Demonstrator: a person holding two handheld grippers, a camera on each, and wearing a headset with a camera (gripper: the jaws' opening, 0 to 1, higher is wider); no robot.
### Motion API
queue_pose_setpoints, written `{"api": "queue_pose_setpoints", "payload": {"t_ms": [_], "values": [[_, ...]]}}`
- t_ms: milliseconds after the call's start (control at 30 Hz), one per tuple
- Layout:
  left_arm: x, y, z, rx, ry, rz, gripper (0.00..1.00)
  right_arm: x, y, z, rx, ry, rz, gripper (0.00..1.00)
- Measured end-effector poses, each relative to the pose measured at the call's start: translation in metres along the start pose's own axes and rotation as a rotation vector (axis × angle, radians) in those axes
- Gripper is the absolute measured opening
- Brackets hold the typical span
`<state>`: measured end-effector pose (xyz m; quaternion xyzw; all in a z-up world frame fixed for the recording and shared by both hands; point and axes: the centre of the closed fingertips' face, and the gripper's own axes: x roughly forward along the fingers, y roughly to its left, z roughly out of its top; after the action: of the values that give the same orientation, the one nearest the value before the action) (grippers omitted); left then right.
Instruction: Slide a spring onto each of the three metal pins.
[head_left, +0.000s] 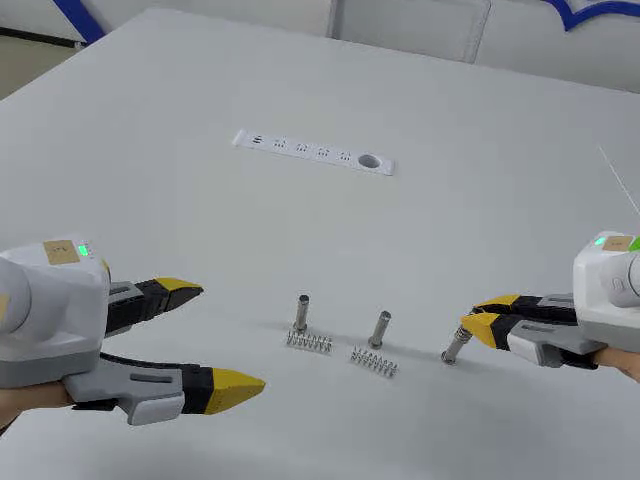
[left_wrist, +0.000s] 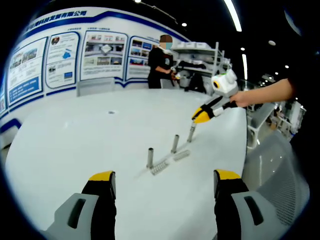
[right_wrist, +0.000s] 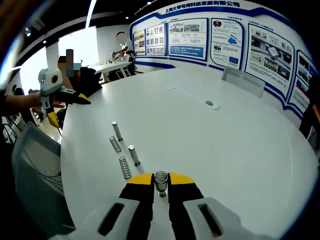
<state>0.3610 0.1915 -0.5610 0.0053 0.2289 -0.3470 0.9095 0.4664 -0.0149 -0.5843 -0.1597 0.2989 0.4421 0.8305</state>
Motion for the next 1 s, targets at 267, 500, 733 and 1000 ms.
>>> {"api": "queue_pose_setpoints", "payload": {"t_ms": [267,500,733,1000], "values": [[0.004,-0.005,0.003,0.0,-0.004,-0.015,0.87,0.013,-0.004,-0.013,0.018,0.021,-0.001,0.11],[0.011,-0.019,-0.004,-0.016,0.0,-0.034,0.95,0.021,-0.003,-0.026,0.032,0.04,-0.008,0.11],[0.014,-0.025,-0.011,-0.001,0.03,-0.055,0.97,0.026,-0.002,-0.033,0.046,0.052,-0.011,0.11],[0.011,-0.02,-0.009,-0.009,0.02,-0.049,1.0,0.027,-0.002,-0.032,0.046,0.051,-0.011,0.11]]}}
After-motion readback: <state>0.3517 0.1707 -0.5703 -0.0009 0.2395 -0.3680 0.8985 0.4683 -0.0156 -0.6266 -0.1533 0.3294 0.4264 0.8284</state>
